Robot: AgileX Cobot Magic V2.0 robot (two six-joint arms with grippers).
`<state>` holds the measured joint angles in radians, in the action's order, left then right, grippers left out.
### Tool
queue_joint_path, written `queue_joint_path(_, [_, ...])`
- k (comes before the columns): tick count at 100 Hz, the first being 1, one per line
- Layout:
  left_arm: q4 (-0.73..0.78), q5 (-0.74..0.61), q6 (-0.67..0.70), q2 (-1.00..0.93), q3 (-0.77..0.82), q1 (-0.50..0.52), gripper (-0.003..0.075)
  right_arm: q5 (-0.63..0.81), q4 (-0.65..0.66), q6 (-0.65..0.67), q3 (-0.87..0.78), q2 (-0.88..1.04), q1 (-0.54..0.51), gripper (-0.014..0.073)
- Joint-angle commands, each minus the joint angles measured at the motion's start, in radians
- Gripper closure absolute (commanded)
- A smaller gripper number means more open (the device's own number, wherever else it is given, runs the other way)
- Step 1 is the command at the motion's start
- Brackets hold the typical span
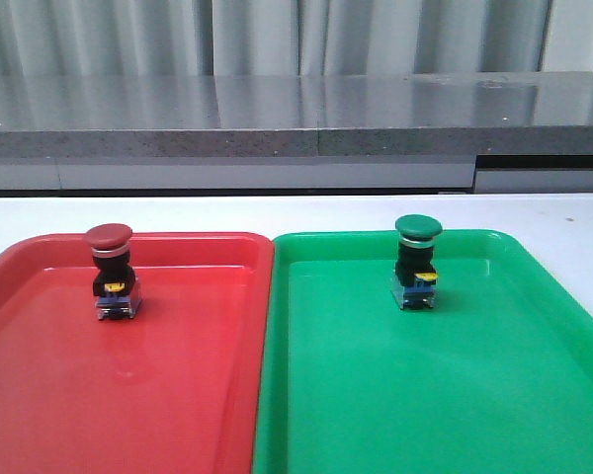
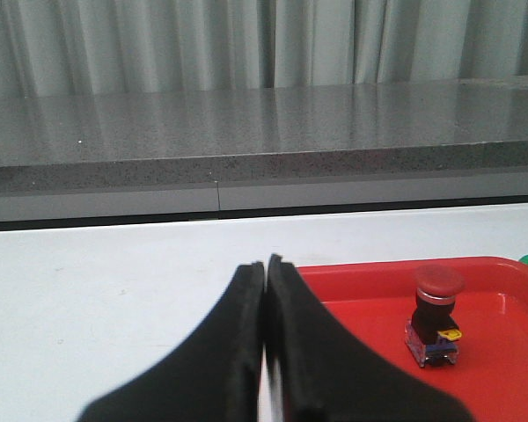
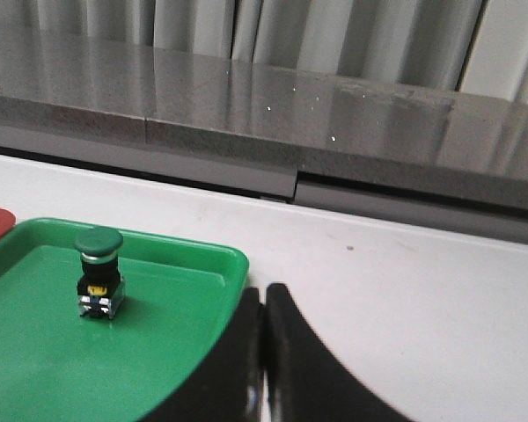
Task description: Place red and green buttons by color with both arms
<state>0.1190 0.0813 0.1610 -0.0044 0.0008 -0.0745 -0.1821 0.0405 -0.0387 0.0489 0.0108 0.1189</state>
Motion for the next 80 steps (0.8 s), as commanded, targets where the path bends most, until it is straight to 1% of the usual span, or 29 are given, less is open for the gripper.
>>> queue_joint_path(1, [0.0,-0.081,0.003,-0.033,0.025,0.002,0.0739,0.116,-0.028,-0.01,-0.008,0.02,-0.039,0.0661])
queue_joint_path(13, [0.0,-0.081,0.003,-0.033,0.025,0.002,0.0739,0.182,-0.061,-0.01,-0.06,0.02,-0.082,0.0661])
queue_joint_path(80, [0.0,-0.081,0.003,-0.033,0.025,0.002,0.0739,0.188,-0.062,-0.01,-0.061,0.02,-0.088,0.0661])
